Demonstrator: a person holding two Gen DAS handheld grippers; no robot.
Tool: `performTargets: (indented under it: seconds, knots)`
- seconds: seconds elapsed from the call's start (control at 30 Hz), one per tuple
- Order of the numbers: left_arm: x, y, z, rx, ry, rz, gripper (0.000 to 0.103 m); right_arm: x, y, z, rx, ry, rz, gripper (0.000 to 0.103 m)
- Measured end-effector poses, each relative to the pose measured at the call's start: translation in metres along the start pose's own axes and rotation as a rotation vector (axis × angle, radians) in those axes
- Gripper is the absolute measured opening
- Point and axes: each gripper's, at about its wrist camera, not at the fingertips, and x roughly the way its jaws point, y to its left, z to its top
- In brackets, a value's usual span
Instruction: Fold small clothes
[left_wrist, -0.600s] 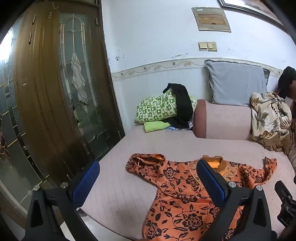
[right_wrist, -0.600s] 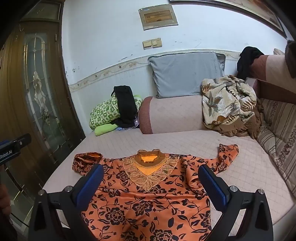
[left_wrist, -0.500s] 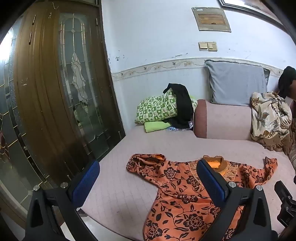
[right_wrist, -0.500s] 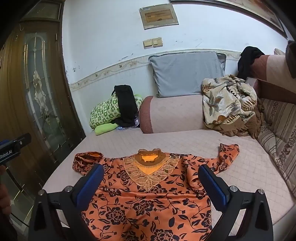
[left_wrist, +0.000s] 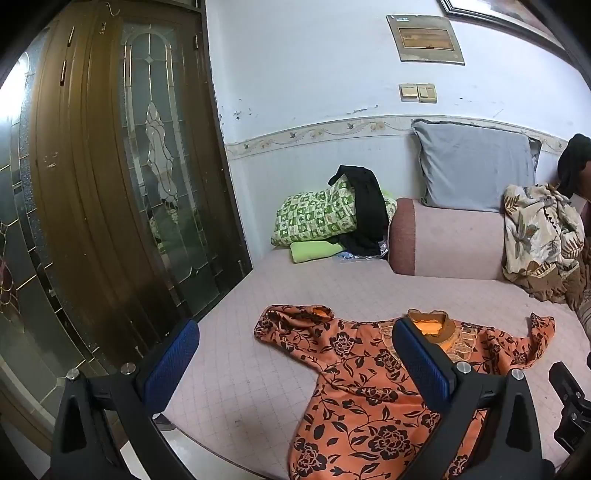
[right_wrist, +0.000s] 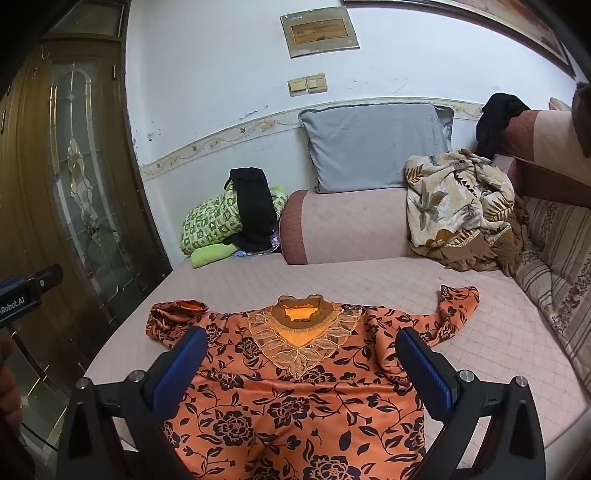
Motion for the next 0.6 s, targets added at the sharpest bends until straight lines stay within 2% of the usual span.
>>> performTargets:
  seconds: [0.6]
  knots:
    - [0.0077, 0.0033, 0.0003, -0.006, 0.024, 0.004, 0.103, 0.0052, 0.0034, -0.0002, -0.004, 0.013, -0.006, 0.103]
